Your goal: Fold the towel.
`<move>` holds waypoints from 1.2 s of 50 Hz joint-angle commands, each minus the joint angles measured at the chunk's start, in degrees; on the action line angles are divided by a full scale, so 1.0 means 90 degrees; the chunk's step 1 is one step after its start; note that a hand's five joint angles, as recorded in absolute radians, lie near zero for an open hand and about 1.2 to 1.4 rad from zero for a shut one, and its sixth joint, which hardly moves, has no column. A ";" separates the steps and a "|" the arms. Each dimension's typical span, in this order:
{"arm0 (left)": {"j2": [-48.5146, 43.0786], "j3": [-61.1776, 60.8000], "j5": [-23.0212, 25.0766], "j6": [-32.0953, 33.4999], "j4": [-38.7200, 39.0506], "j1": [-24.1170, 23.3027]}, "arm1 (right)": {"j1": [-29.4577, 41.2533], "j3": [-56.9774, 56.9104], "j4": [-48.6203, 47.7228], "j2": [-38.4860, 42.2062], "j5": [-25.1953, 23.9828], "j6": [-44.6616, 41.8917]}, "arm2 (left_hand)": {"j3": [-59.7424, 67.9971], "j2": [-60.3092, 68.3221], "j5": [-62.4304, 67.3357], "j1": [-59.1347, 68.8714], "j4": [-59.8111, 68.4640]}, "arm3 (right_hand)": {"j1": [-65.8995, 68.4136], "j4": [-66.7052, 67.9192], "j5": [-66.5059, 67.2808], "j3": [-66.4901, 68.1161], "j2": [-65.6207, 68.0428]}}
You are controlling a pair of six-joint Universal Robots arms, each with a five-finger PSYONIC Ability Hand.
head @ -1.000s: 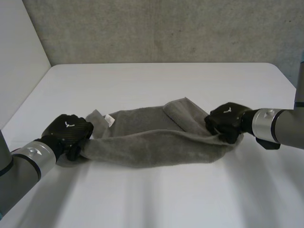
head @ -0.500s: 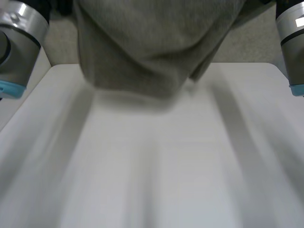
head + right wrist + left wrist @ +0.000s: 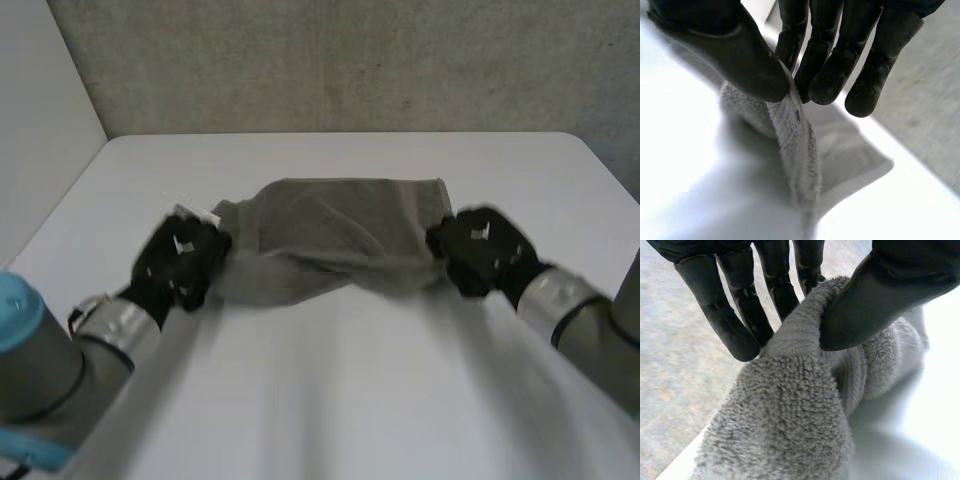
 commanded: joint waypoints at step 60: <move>-0.0995 0.2610 -0.1381 -0.1374 -0.4889 0.0061 | -0.0263 0.0711 -0.0153 0.0333 0.0139 -0.0732 | -0.5809 -0.5551 -0.6663 -0.5017 -0.5688 | 0.0387 0.0333 0.0357 0.0418 0.0497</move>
